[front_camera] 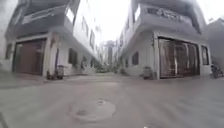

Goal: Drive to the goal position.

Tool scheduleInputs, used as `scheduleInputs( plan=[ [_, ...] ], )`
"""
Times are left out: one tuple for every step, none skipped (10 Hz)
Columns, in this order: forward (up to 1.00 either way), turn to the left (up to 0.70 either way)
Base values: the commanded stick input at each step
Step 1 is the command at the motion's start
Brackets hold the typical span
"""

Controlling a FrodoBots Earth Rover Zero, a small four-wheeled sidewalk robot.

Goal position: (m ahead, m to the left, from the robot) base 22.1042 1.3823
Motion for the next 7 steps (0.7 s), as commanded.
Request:
scheduleInputs(
  plan=[
    [1.0, 0.42],
    [1.0, 0.11],
    [1.0, 0.02],
    [1.0, 0.02],
    [1.0, 0.02],
    [1.0, 0.02],
    [1.0, -0.26]
  ],
)
